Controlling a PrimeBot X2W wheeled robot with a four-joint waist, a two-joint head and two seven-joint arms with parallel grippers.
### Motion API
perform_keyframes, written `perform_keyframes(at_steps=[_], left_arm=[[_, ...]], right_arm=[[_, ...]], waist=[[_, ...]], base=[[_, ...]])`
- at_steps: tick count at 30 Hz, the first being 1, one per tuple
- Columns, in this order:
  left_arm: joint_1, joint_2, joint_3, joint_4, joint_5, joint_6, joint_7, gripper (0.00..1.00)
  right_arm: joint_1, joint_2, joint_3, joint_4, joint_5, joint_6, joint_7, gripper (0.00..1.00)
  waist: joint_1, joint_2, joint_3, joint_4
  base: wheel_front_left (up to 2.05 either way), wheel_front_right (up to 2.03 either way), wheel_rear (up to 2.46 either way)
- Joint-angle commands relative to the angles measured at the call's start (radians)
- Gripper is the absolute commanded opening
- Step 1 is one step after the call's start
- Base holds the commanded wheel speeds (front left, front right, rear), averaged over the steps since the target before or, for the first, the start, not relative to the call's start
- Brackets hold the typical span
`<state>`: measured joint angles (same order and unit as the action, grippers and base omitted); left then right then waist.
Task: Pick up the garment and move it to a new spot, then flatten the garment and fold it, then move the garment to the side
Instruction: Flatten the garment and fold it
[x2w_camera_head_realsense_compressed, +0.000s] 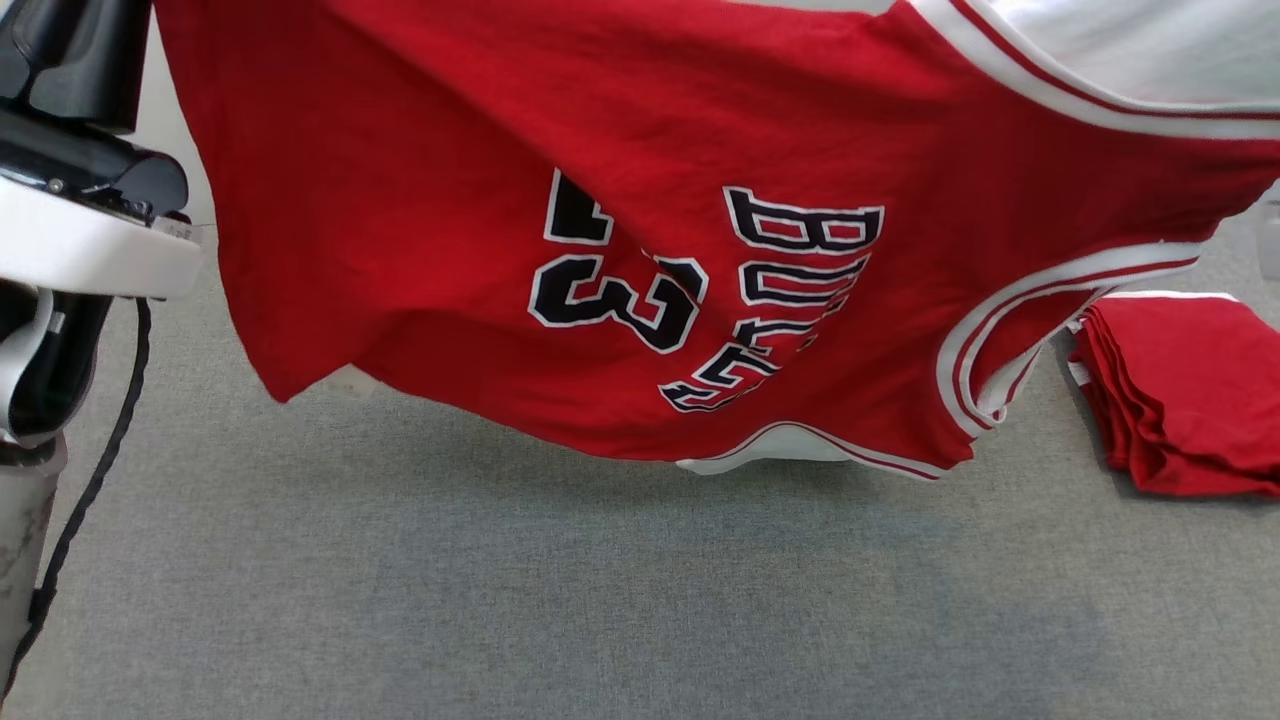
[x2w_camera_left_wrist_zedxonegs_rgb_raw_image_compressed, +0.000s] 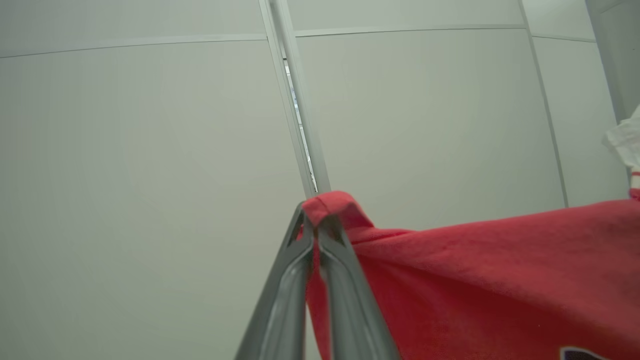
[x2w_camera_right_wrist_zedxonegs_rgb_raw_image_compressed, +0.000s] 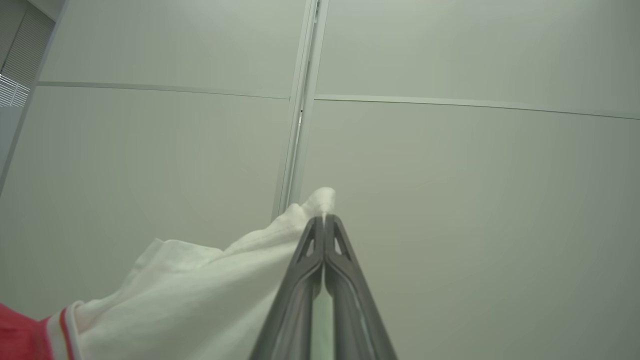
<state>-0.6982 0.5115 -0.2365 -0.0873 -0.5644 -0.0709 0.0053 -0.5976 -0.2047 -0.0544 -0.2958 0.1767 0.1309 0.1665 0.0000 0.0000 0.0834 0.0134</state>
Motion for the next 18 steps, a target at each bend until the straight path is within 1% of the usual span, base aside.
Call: perform_keyframes(at_steps=[1, 5, 8, 13, 16, 18], left_arm=[[-0.031, -0.005, 0.004, 0.028, -0.016, -0.006, 0.008, 0.0], [-0.117, -0.018, -0.005, 0.127, -0.035, -0.019, 0.012, 0.0], [-0.209, -0.036, -0.017, 0.237, -0.045, -0.035, -0.004, 0.0], [-0.379, -0.074, -0.052, 0.447, -0.047, -0.053, -0.097, 0.0], [-0.484, -0.092, -0.068, 0.569, -0.058, -0.059, -0.167, 0.0], [-0.535, -0.102, -0.089, 0.652, -0.064, -0.06, -0.195, 0.0]], right_arm=[[-0.041, -0.004, 0.01, 0.032, 0.01, 0.0, 0.0, 0.0], [-0.173, -0.002, 0.032, 0.131, 0.024, 0.0, -0.008, 0.0], [-0.3, 0.012, 0.041, 0.244, 0.009, 0.0, -0.022, 0.0], [-0.526, 0.046, 0.075, 0.462, -0.033, 0.0, -0.078, 0.0], [-0.655, 0.071, 0.091, 0.602, -0.048, 0.0, -0.132, 0.0], [-0.724, 0.085, 0.098, 0.697, -0.064, 0.0, -0.178, 0.0]], waist=[[0.0, 0.0, 0.014, -0.003], [0.0, 0.0, 0.063, -0.001], [0.0, 0.0, 0.109, 0.002], [0.0, 0.0, 0.158, 0.006], [0.0, 0.0, 0.172, 0.004], [0.0, 0.0, 0.175, 0.001]], base=[[0.0, 0.0, 0.0], [0.0, 0.0, 0.0], [0.0, 0.0, 0.0], [0.0, 0.0, 0.0], [0.0, 0.0, 0.0], [0.0, 0.0, 0.0]])
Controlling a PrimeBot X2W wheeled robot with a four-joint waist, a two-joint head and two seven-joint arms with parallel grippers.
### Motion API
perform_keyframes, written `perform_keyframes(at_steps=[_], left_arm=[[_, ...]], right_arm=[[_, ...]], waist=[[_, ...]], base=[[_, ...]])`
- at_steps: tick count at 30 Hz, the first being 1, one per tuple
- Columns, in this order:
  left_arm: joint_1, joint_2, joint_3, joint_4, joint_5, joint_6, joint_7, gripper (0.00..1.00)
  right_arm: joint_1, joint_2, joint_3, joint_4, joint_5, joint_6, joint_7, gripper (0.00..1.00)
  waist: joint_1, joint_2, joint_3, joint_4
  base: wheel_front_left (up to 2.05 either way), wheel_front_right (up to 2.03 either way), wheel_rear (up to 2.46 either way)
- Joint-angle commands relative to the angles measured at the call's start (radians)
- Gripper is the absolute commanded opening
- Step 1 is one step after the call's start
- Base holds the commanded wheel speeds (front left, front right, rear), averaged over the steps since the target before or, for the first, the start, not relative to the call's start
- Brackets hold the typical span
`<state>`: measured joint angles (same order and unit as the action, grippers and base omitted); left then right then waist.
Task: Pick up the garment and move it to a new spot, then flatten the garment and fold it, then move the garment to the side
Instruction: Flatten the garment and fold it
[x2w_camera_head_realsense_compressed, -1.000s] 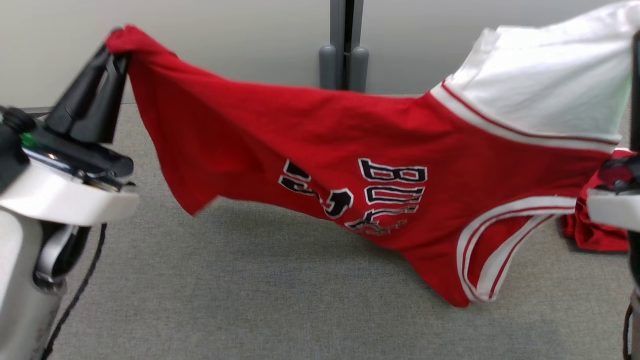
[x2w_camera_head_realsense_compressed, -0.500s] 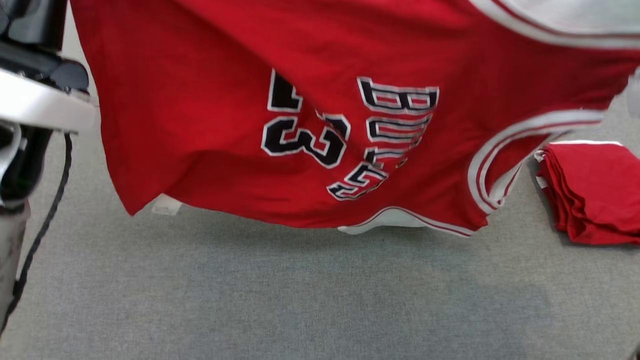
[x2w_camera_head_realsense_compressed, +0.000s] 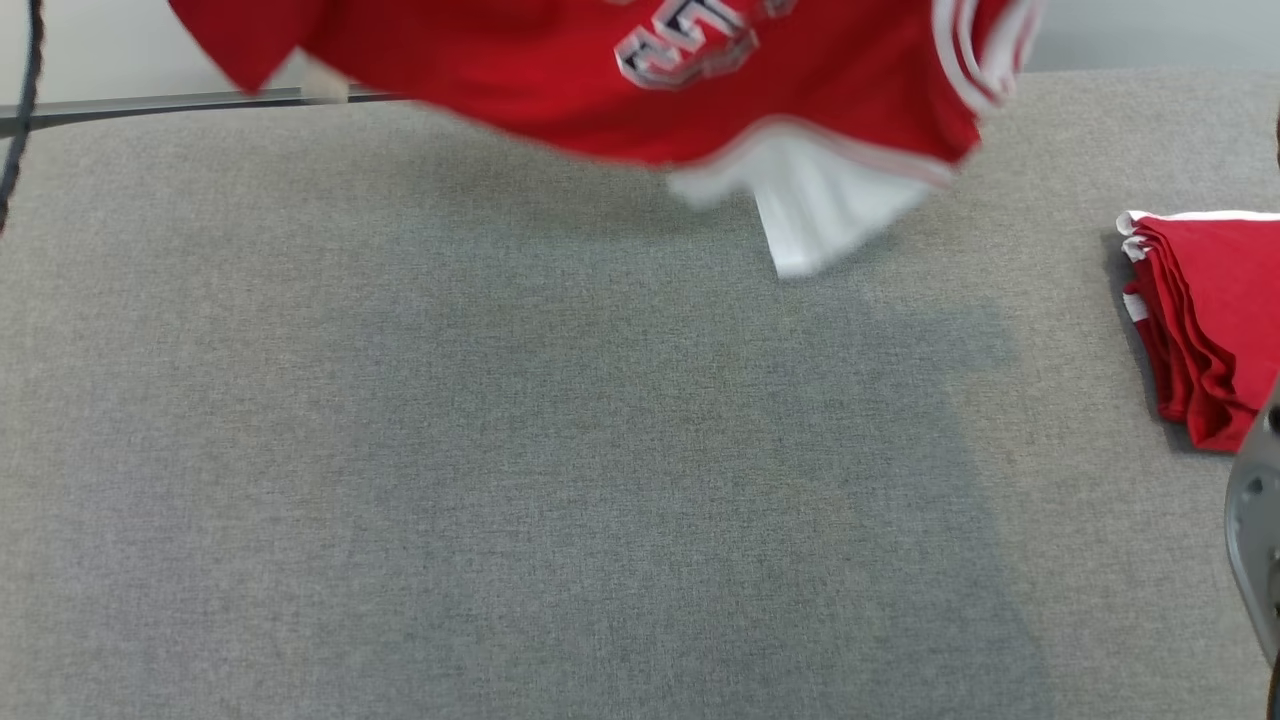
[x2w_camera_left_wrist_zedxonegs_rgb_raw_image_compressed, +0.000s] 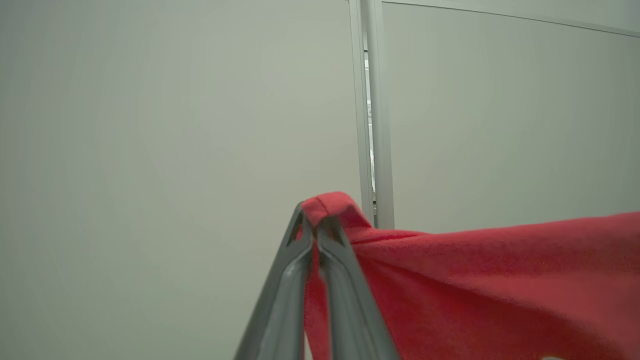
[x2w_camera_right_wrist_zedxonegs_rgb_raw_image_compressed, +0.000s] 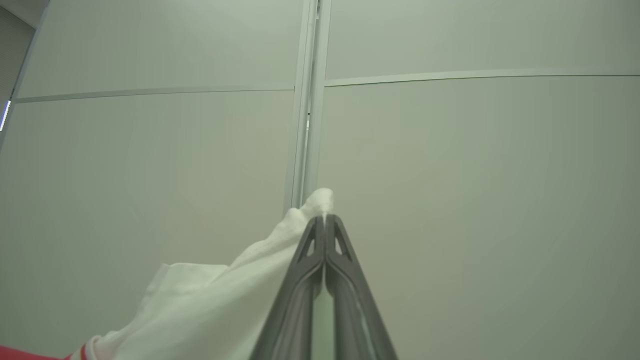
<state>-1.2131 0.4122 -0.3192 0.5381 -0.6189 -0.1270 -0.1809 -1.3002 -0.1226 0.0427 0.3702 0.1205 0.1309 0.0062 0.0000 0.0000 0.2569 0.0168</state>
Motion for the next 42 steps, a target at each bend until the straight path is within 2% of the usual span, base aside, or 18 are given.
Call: perform_keyframes(at_steps=[1, 7, 8, 14, 18, 23, 26, 29, 33, 39, 40, 42], left_arm=[[-0.047, -0.009, -0.019, 0.055, -0.015, -0.003, -0.023, 0.0], [-0.098, -0.017, -0.108, 0.228, -0.091, -0.003, -0.037, 0.0], [-0.098, -0.017, -0.108, 0.228, -0.091, -0.003, -0.037, 0.0], [-0.018, -0.029, -0.207, 0.359, -0.204, -0.003, -0.008, 0.0], [0.047, -0.04, -0.26, 0.411, -0.272, -0.003, -0.01, 0.0], [0.147, -0.051, -0.298, 0.443, -0.355, -0.003, -0.042, 0.0], [0.213, -0.047, -0.307, 0.435, -0.398, -0.003, -0.066, 0.0], [0.297, -0.04, -0.309, 0.411, -0.422, -0.003, -0.081, 0.0], [0.453, -0.015, -0.22, 0.34, -0.424, -0.003, -0.085, 0.0], [0.716, -0.023, -0.115, 0.189, -0.293, -0.003, -0.085, 0.0], [0.798, -0.023, -0.08, 0.14, -0.246, -0.003, -0.084, 0.0], [0.877, -0.026, -0.042, 0.089, -0.203, 0.001, -0.085, 0.0]], right_arm=[[-0.054, 0.01, 0.002, 0.076, -0.015, 0.0, -0.042, 0.0], [-0.167, 0.051, 0.048, 0.344, -0.031, 0.0, -0.126, 0.0], [-0.167, 0.051, 0.048, 0.344, -0.031, 0.0, -0.126, 0.0], [-0.136, 0.07, 0.054, 0.568, 0.001, 0.0, -0.186, 0.0], [-0.069, 0.072, 0.137, 0.653, 0.104, 0.0, -0.221, 0.0], [0.069, 0.071, 0.251, 0.681, 0.236, 0.0, -0.26, 0.0], [0.169, 0.072, 0.297, 0.652, 0.297, 0.0, -0.271, 0.0], [0.29, 0.07, 0.298, 0.55, 0.311, 0.0, -0.272, 0.0], [0.53, 0.071, 0.276, 0.368, 0.279, 0.0, -0.272, 0.0], [0.915, 0.07, 0.207, 0.085, 0.221, 0.0, -0.272, 0.0], [1.029, 0.07, 0.174, 0.001, 0.205, 0.0, -0.272, 0.0], [1.141, 0.071, 0.162, -0.064, 0.203, 0.0, -0.272, 0.0]], waist=[[0.0, 0.0, 0.003, -0.003], [0.0, 0.0, 0.024, -0.008], [0.0, 0.0, 0.024, -0.008], [0.0, 0.0, 0.067, -0.021], [0.0, 0.0, 0.105, -0.027], [0.0, 0.0, 0.121, -0.03], [0.0, 0.0, 0.121, -0.031], [0.0, 0.0, 0.1, -0.029], [0.0, 0.0, 0.044, -0.032], [0.0, 0.0, -0.055, -0.021], [0.0, 0.0, -0.088, -0.023], [0.0, 0.0, -0.121, -0.027]], base=[[0.0, 0.0, 0.0], [0.0, 0.0, 0.0], [0.0, 0.0, 0.0], [0.0, 0.0, 0.0], [0.0, 0.0, 0.0], [0.0, 0.0, 0.0], [0.0, 0.0, 0.0], [0.0, 0.0, 0.0], [0.0, 0.0, 0.0], [0.0, 0.0, 0.0], [0.0, 0.0, 0.0], [0.0, 0.0, 0.0]])
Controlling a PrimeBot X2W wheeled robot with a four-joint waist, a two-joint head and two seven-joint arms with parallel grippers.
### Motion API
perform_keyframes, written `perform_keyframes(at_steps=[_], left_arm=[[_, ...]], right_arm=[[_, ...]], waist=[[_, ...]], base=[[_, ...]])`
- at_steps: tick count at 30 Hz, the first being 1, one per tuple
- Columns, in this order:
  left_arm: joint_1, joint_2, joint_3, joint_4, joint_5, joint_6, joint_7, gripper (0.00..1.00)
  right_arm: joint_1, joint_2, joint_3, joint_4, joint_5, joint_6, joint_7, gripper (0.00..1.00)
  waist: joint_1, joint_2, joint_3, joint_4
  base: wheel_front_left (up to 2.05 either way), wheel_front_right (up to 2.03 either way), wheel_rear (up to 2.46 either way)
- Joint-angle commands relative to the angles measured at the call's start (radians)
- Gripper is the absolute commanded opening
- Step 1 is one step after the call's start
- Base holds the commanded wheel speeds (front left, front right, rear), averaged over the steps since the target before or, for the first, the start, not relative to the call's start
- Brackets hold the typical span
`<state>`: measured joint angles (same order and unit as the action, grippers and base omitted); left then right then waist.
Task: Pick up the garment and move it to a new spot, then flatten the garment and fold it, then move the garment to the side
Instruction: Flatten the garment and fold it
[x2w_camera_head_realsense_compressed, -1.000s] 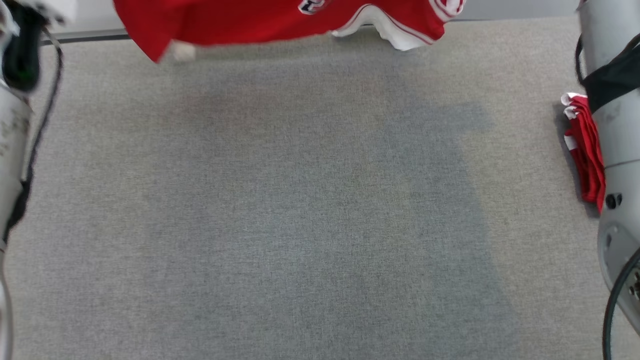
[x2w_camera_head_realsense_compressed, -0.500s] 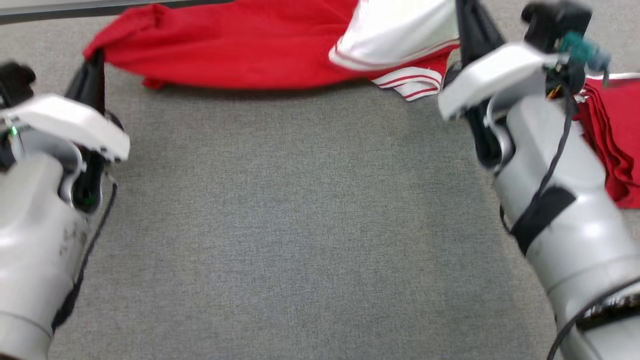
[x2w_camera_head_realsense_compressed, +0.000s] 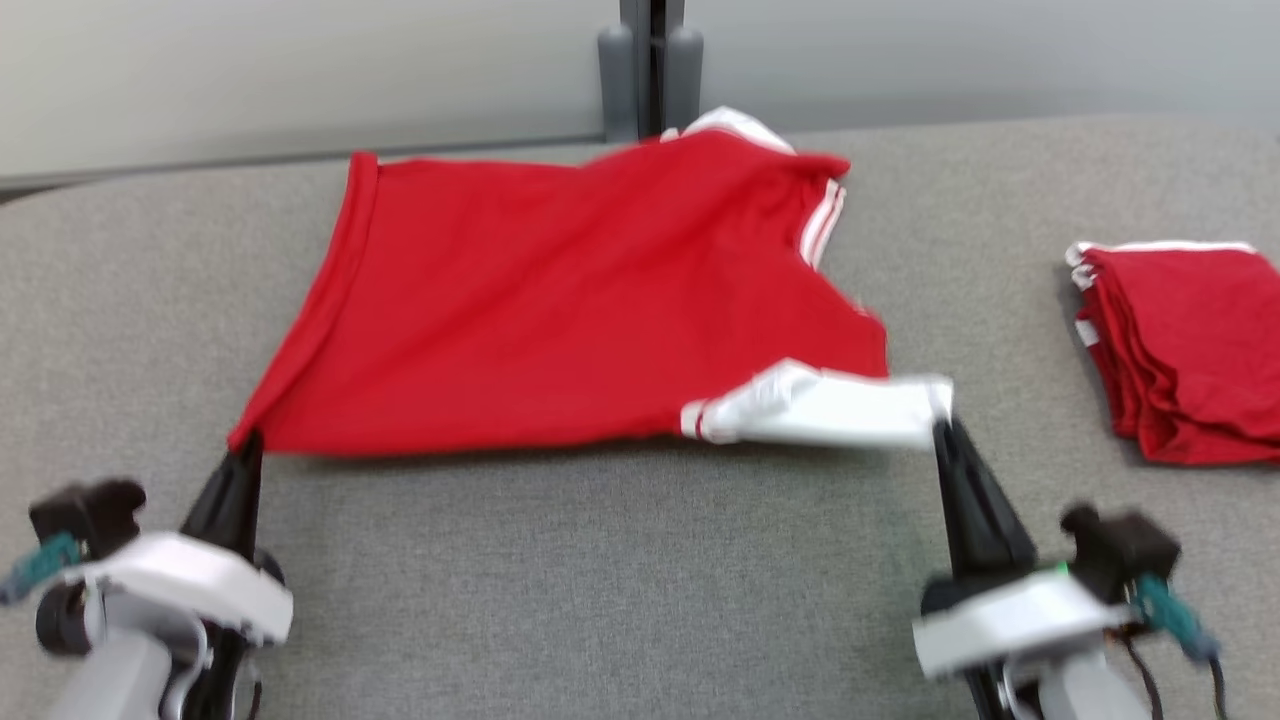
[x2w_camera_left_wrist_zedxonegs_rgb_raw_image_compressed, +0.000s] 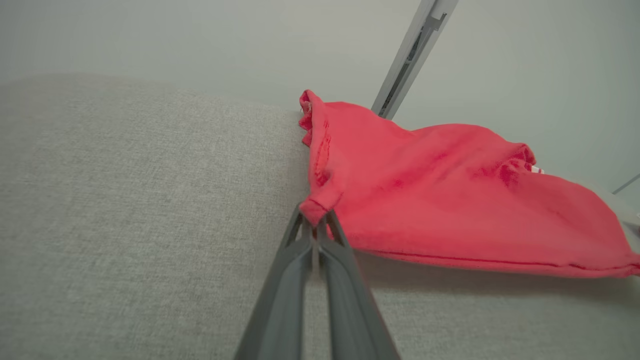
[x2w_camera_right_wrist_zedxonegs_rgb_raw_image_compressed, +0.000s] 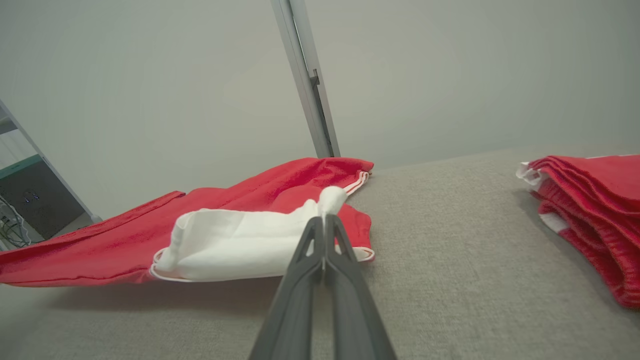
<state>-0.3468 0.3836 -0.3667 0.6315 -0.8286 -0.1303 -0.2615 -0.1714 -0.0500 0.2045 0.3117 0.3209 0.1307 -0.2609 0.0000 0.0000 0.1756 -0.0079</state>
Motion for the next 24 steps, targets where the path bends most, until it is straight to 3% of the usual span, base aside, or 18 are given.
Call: perform_keyframes(at_steps=[1, 11, 18, 24], left_arm=[[0.048, 0.001, 0.022, -0.029, 0.026, 0.011, -0.004, 0.0], [0.389, -0.001, 0.073, -0.303, 0.099, 0.117, 0.006, 0.0], [0.575, 0.064, 0.085, -0.57, 0.111, 0.23, 0.085, 0.0], [0.655, 0.11, 0.099, -0.728, 0.115, 0.307, 0.164, 0.0]], right_arm=[[0.061, -0.002, -0.009, -0.038, -0.011, 0.0, -0.005, 0.0], [0.414, -0.003, -0.046, -0.328, -0.057, 0.0, 0.099, 0.0], [0.563, -0.002, -0.077, -0.53, -0.075, 0.0, 0.211, 0.0], [0.633, -0.002, -0.084, -0.603, -0.063, 0.0, 0.254, 0.0]], waist=[[0.0, 0.0, -0.054, -0.003], [0.0, 0.0, -0.182, -0.013], [0.0, 0.0, -0.203, -0.003], [0.0, 0.0, -0.215, 0.0]], base=[[0.0, 0.0, 0.0], [0.0, 0.0, 0.0], [0.0, 0.0, 0.0], [0.0, 0.0, 0.0]])
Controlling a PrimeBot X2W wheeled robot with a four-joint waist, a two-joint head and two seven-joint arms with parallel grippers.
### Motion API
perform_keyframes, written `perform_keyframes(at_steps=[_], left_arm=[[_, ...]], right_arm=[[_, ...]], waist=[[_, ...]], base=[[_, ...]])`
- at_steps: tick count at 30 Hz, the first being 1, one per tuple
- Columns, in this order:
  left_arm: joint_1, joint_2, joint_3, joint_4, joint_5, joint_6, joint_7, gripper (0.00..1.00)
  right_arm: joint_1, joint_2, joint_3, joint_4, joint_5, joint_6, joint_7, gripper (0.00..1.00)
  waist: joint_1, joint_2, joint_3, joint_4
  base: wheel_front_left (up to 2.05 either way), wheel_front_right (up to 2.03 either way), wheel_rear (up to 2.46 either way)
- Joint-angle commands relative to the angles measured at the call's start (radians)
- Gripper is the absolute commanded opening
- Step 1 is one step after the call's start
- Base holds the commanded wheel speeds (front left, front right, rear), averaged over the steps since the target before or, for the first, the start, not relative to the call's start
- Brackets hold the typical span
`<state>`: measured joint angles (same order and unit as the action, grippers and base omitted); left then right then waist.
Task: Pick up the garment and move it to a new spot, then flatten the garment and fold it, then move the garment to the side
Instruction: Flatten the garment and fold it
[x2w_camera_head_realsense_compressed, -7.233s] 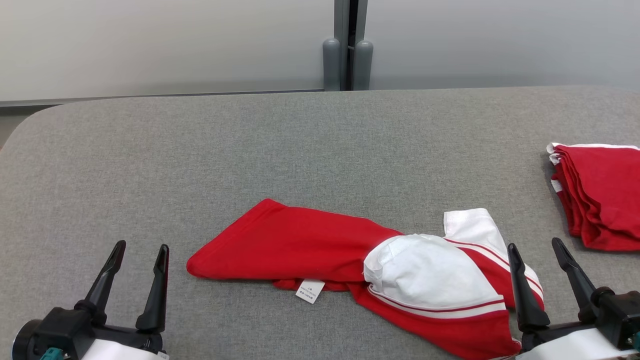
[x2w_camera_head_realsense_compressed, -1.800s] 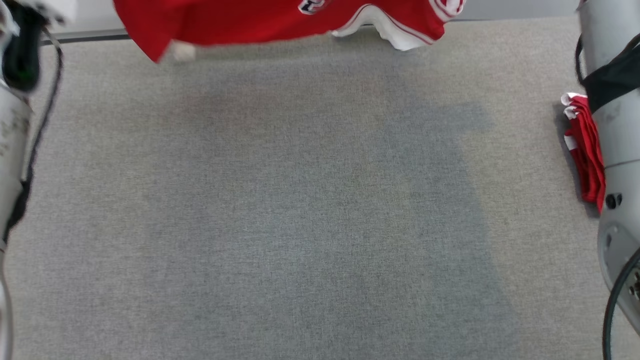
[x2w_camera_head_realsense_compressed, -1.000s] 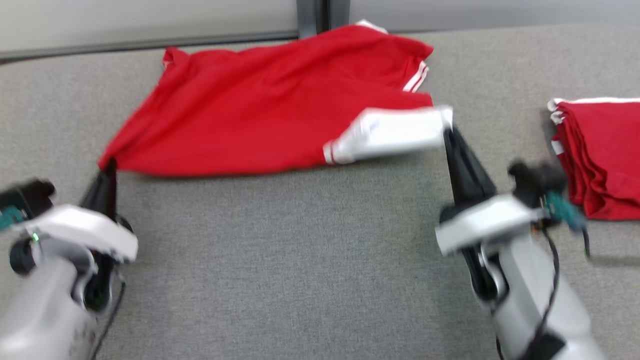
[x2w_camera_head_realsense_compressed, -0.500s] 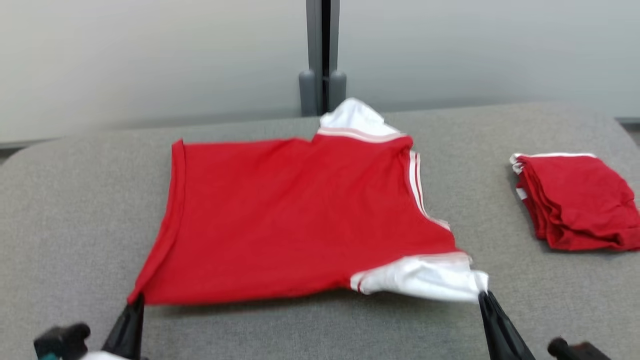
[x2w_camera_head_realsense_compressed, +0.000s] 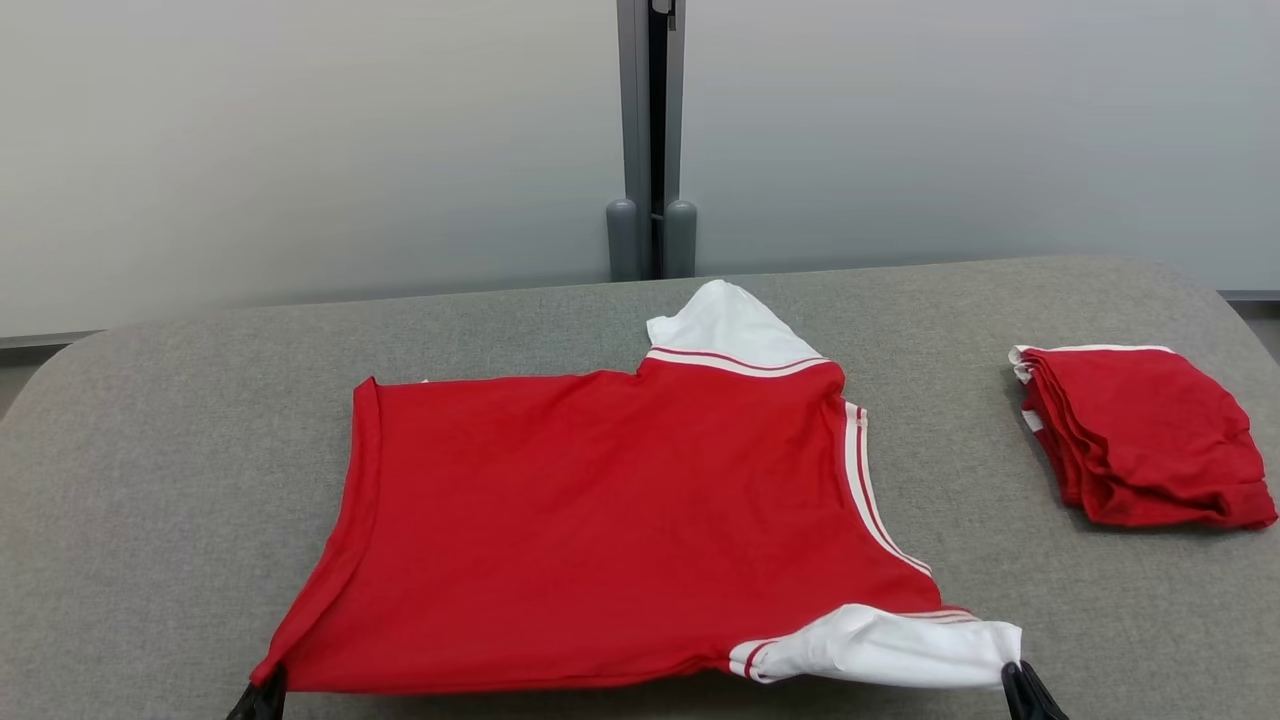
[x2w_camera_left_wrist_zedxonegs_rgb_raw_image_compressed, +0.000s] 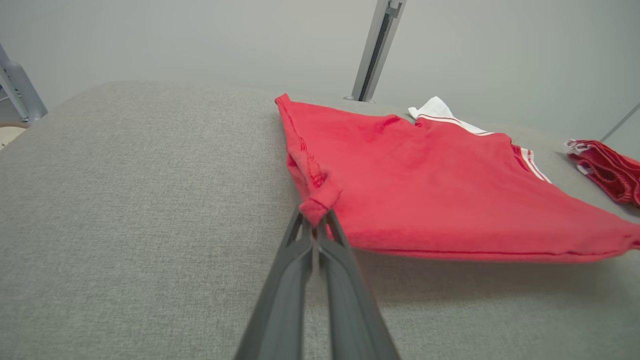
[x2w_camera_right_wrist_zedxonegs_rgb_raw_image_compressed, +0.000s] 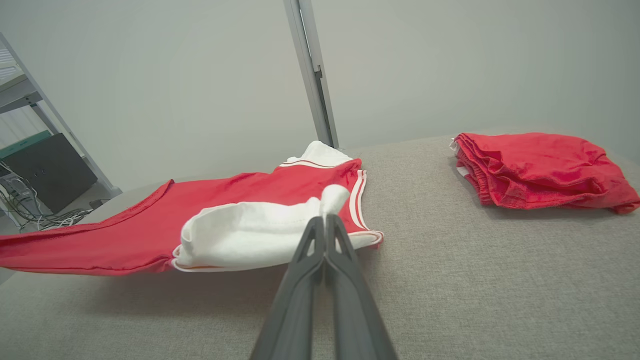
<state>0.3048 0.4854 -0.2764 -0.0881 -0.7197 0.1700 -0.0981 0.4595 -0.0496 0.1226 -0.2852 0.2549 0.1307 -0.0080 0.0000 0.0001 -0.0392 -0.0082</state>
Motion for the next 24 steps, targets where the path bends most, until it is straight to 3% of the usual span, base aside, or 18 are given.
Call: perform_keyframes(at_steps=[1, 5, 9, 24], left_arm=[[0.009, 0.015, 0.012, -0.023, 0.004, 0.013, 0.01, 0.0], [0.003, 0.032, 0.012, -0.054, -0.002, 0.024, 0.047, 0.0], [-0.043, 0.042, 0.007, -0.027, -0.024, -0.003, 0.079, 0.0], [-0.346, 0.047, -0.005, 0.284, -0.143, -0.219, 0.162, 0.0]], right_arm=[[0.001, -0.002, -0.003, -0.008, 0.004, 0.0, 0.005, 0.0], [-0.03, -0.002, 0.006, 0.017, 0.01, 0.0, 0.004, 0.0], [-0.112, -0.002, 0.021, 0.077, 0.005, 0.0, -0.003, 0.0], [-0.652, -0.033, 0.115, 0.579, -0.006, 0.0, -0.134, 0.0]], waist=[[0.0, -0.0001, 0.001, 0.0], [0.0, -0.0001, 0.016, -0.001], [0.0, -0.0001, 0.053, -0.007], [0.0, -0.0001, 0.234, -0.003]], base=[[0.0, 0.0, 0.0], [0.0, 0.0, 0.0], [0.0, 0.0, 0.0], [0.0, 0.0, 0.0]])
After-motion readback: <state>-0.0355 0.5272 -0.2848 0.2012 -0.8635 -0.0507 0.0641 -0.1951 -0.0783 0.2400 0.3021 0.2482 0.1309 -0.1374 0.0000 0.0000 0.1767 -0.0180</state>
